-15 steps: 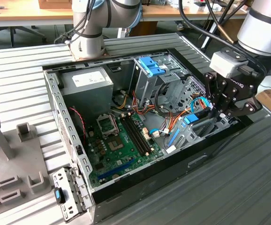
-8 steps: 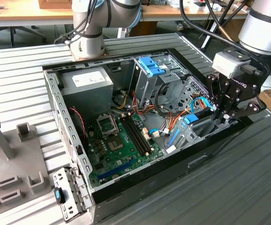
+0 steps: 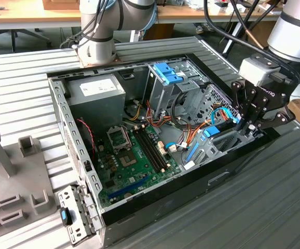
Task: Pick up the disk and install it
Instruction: 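Insert the first disk wire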
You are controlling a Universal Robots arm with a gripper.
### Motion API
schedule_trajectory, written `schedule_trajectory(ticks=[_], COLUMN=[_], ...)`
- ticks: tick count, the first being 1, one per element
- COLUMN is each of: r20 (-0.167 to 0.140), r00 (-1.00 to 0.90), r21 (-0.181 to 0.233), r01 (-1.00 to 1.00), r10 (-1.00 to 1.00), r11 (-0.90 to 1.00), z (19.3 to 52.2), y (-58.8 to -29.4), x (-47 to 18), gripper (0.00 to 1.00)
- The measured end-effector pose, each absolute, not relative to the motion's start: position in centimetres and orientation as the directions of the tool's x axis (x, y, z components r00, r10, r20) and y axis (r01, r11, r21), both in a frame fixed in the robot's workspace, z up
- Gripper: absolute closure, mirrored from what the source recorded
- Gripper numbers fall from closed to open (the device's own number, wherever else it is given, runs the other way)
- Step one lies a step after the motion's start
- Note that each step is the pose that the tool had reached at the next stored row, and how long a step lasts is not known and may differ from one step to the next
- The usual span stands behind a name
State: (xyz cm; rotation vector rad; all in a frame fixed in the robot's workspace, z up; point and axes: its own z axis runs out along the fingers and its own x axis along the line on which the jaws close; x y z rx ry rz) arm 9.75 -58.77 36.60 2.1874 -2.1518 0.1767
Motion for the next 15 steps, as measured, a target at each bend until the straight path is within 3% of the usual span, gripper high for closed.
schedule_trajectory(ticks=[11,14,15], r20=[0.128,0.103,0.072], r00=[0.014,0.014,0.014], r21=[-0.032,-0.032,-0.033], r01=[-0.999,-0.999,-0.999], r10=[-0.992,-0.995,-0.997], r11=[-0.019,-0.018,-0.017], z=[36.60,36.59,36.57], y=[-58.78,-58.78,-58.78], x=[9.75,9.75,9.75], gripper=[0.79,0.79,0.79])
